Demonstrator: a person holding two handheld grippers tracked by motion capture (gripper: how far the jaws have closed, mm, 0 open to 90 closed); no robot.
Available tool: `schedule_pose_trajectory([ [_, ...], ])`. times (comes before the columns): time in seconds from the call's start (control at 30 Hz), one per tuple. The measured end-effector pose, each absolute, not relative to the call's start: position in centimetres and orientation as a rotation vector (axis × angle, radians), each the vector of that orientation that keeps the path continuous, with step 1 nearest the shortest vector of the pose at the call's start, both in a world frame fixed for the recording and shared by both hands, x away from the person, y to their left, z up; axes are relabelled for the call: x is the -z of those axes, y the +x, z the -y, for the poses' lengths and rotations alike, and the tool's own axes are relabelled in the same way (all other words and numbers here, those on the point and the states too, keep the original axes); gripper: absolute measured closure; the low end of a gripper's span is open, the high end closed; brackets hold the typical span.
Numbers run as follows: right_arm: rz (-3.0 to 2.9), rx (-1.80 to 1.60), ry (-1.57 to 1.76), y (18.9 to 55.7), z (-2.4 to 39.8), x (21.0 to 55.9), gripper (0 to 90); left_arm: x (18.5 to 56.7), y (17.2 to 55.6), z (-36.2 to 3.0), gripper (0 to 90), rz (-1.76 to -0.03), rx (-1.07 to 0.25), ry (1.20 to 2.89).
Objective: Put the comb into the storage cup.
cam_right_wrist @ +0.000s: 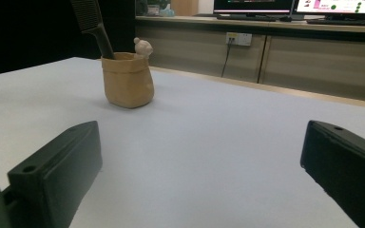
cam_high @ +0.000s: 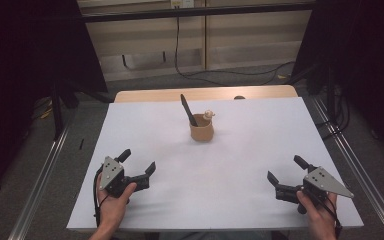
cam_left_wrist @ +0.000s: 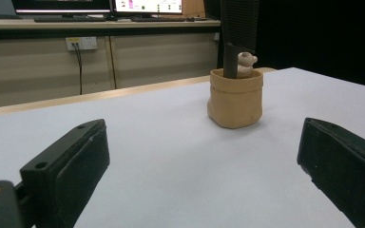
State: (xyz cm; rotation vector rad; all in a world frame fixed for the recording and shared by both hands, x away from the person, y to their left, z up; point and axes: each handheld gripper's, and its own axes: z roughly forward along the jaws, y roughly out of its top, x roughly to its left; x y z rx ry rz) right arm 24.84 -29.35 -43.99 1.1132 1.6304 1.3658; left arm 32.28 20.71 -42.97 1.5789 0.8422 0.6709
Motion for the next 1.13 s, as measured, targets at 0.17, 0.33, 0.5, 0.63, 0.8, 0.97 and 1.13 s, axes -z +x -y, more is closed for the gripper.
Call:
schedule_pose_trajectory([
  [0.17,-1.617,-1.364,1.114,24.5,29.5,43.8,0.0,42.7,31.3,-20.9,3.4,-0.817,-0.710,1.585],
  [0.33,-1.607,-1.358,1.126,24.3,29.9,43.8,0.0,43.1,30.8,-21.6,3.1,-0.848,-0.684,1.568],
  [0.5,-1.609,-1.362,1.126,24.1,29.9,43.8,0.0,43.1,30.3,-22.1,2.8,-0.833,-0.682,1.578],
  [0.63,-1.602,-1.360,1.133,23.8,30.0,43.9,0.0,43.3,29.4,-22.5,2.9,-0.856,-0.703,1.590],
  [0.8,-1.608,-1.363,1.137,23.9,29.9,44.0,0.0,43.4,29.0,-22.9,3.7,-0.880,-0.712,1.582],
  [0.97,-1.618,-1.362,1.137,24.0,29.7,44.1,0.0,43.6,29.0,-22.3,4.2,-0.893,-0.699,1.602],
  [1.13,-1.622,-1.366,1.135,24.1,29.6,44.2,0.0,43.4,29.1,-22.4,4.4,-0.882,-0.692,1.591],
])
